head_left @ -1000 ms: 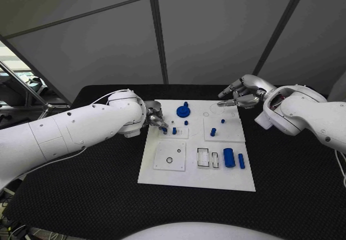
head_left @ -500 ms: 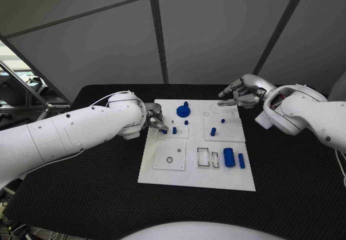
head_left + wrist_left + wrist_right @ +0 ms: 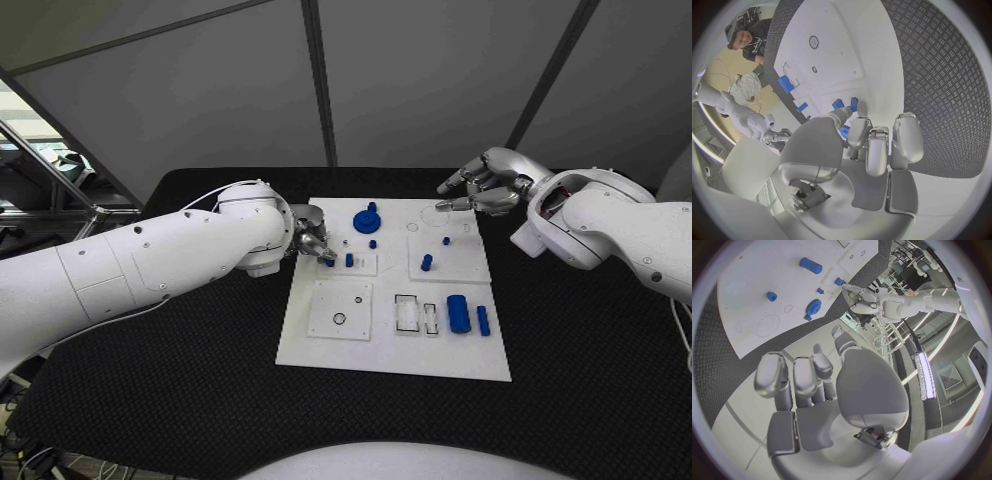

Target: Assemble the parts on the task board

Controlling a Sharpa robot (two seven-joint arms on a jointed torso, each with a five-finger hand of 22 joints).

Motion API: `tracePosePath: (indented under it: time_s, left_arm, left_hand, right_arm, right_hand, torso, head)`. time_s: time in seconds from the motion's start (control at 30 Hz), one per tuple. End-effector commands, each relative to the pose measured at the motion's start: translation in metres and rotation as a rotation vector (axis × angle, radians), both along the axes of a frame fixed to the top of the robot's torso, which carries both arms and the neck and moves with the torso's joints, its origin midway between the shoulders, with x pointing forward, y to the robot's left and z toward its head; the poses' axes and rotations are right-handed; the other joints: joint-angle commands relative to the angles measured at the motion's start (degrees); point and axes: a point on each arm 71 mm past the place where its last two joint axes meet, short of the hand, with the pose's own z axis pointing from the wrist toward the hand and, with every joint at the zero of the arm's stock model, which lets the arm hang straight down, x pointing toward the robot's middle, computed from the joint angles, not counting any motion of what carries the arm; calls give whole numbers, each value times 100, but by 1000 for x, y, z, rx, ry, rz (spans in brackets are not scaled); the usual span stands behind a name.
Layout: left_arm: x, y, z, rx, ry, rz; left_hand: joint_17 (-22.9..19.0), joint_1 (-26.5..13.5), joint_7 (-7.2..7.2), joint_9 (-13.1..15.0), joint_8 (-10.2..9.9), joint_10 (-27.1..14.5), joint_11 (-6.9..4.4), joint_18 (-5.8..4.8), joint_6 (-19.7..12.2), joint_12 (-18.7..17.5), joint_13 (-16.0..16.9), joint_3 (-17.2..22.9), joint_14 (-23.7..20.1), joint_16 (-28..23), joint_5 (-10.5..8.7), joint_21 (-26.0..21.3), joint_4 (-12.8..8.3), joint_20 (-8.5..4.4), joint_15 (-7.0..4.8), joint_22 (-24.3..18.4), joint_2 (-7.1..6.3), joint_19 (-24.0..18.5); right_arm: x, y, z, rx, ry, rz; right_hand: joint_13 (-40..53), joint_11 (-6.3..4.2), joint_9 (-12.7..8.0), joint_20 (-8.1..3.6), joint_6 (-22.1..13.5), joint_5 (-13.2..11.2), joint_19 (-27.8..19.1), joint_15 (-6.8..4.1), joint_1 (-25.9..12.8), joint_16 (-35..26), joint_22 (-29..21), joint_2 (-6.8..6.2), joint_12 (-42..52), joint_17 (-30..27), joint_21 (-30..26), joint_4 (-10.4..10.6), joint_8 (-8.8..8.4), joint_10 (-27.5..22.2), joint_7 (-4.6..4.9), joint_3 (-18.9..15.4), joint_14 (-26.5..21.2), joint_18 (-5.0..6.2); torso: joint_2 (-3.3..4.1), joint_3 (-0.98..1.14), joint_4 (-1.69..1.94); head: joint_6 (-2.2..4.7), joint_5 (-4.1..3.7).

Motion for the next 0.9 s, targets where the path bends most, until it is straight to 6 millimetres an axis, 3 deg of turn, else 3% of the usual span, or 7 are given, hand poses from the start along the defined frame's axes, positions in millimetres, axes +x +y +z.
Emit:
tracePosePath:
  time_s: [0.03, 0.3, 0.43, 0.5, 0.6, 0.73, 0.9]
  left_arm:
    - [-2, -2, -6, 26, 32, -17]
    - [1, -4, -9, 25, 36, -13]
    - [2, -5, -12, 30, 44, -9]
    - [2, -5, -13, 34, 49, -8]
    - [2, -6, -15, 40, 55, -7]
    - [2, -5, -17, 46, 60, -5]
    - [4, -2, -18, 51, 61, 7]
  left_hand:
    - [1509, 14, 3, 3, 19, 40, -19, -72, 30, 3, 845, 951, 583, 13, 17, 29, -926, -4, -42, 18, 49, 31]
    - [1509, -197, -30, 70, 61, 69, -36, -79, 98, 13, 838, 922, 583, 13, -60, 40, -802, -9, -46, 46, 26, 54]
    - [1509, -394, -104, 174, 111, 101, -89, -82, 147, 47, 844, 806, 583, 13, -559, 45, -606, -39, -82, 70, -4, 76]
    - [1509, -450, -117, 204, 119, 105, -98, -86, 157, 52, 845, 766, 583, 13, -637, 48, -524, -51, -97, 81, -17, 87]
    - [1509, -501, -146, 250, 125, 111, -117, -89, 174, 64, 851, 690, 583, 13, -942, 47, -404, -68, -118, 92, -53, 99]
    - [1509, -539, -151, 270, 127, 113, -123, -92, 189, 67, 853, 631, 583, 13, -1039, 49, -326, -78, -123, 102, -90, 109]
    - [1509, -701, -169, 298, 122, 112, -135, -95, 233, 67, 859, 415, 583, 13, -1282, 47, -82, -89, -135, 116, -258, 125]
  right_arm:
    - [0, 2, 1, 1, -5, 12]
    - [0, 2, 1, 2, -5, 14]
    - [0, 2, 2, 2, -6, 14]
    - [0, 2, 2, 2, -6, 14]
    - [0, 2, 2, 2, -6, 14]
    - [0, 2, 2, 2, -6, 14]
    - [0, 2, 2, 2, -6, 14]
  right_hand:
    - [-7, 18, -5, 9, -43, 25, 35, 4, -45, -37, 6, 6, -16, 10, -35, 6, -24, -5, -1, -6, 53, 94]
    - [-7, 18, -5, 9, -43, 25, 35, 4, -45, -37, 6, 6, -16, 10, -35, 6, -24, -5, -1, -6, 53, 94]
    - [-7, 18, -5, 9, -43, 25, 35, 4, -45, -37, 6, 6, -16, 10, -35, 6, -24, -5, -1, -6, 53, 94]
    - [-7, 18, -5, 9, -43, 25, 35, 4, -45, -37, 6, 6, -16, 10, -35, 6, -24, -5, -1, -6, 53, 94]
    - [-7, 18, -5, 9, -43, 25, 35, 4, -45, -37, 6, 6, -16, 10, -35, 6, -24, -5, -1, -6, 53, 94]
    - [-7, 18, -5, 9, -43, 25, 35, 4, -45, -37, 6, 6, -16, 10, -35, 6, -24, -5, -1, -6, 53, 94]
    - [-17, 18, -5, 9, -44, 25, 32, 4, -54, -49, -4, 6, -24, -1, -45, 7, -23, -9, -1, -8, 52, 96]
  torso:
    - [4, 1, -3]
    - [1, 2, -3]
    - [2, 2, -4]
    - [3, 2, -2]
    - [-1, 3, -4]
    - [-3, 1, -1]
    - [-4, 1, 2]
  head:
    - [-11, -5]
    - [-20, -12]
    - [-26, -13]
    - [-28, -22]
    - [-28, -21]
    - [-30, -27]
    - [-26, -27]
